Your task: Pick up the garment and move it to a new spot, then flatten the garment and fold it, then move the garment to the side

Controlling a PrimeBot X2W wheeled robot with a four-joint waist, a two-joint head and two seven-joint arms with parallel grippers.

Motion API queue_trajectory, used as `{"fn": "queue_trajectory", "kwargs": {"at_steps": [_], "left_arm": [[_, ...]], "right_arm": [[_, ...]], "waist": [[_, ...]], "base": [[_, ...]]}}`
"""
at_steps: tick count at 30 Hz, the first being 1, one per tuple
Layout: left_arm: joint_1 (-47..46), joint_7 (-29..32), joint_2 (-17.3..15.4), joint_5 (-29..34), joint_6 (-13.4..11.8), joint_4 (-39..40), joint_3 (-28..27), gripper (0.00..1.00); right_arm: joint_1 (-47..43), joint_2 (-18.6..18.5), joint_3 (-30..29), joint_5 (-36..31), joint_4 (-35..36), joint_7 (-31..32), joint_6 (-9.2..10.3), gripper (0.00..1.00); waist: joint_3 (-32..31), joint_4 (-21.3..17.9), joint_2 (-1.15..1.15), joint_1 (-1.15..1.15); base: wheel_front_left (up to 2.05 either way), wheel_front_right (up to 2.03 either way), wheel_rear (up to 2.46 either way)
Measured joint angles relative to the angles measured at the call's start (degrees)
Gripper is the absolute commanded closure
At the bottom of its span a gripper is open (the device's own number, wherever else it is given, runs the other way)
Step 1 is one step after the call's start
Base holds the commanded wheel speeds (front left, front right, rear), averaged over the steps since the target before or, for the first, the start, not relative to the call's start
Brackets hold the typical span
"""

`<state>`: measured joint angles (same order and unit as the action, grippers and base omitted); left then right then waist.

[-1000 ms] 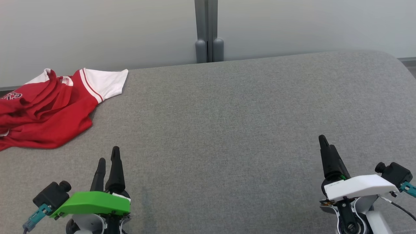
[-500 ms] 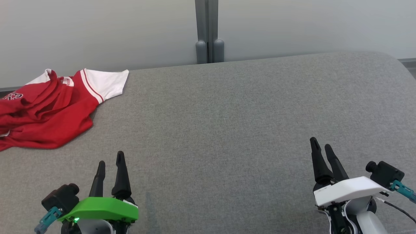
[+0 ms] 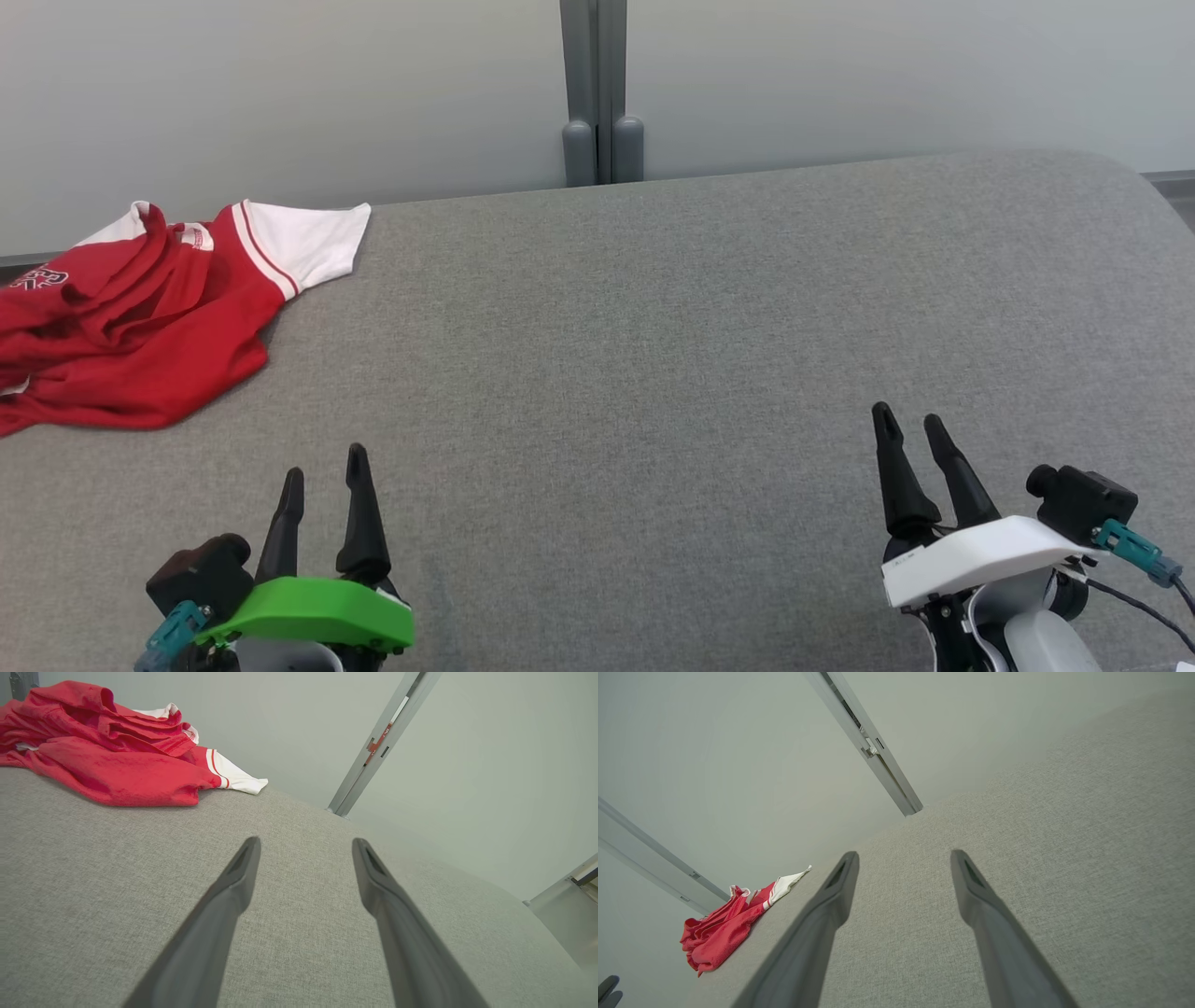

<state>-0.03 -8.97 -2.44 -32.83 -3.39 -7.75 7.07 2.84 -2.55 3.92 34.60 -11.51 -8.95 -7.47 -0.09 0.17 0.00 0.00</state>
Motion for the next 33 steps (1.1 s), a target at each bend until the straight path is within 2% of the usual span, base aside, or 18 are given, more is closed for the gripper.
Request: {"fn": "queue_trajectory", "kwargs": {"at_steps": [33], "left_arm": [[0.34, -4.14, -0.16, 13.84, -1.92, -3.69, 2.05, 0.00]], "right_arm": [[0.09, -0.14, 0.33, -17.66, -1.63, -4.09, -0.01, 0.00]], "waist": [[-0.04, 0.45, 0.00, 0.00]], "base": [[0.00, 0.00, 0.00]]}}
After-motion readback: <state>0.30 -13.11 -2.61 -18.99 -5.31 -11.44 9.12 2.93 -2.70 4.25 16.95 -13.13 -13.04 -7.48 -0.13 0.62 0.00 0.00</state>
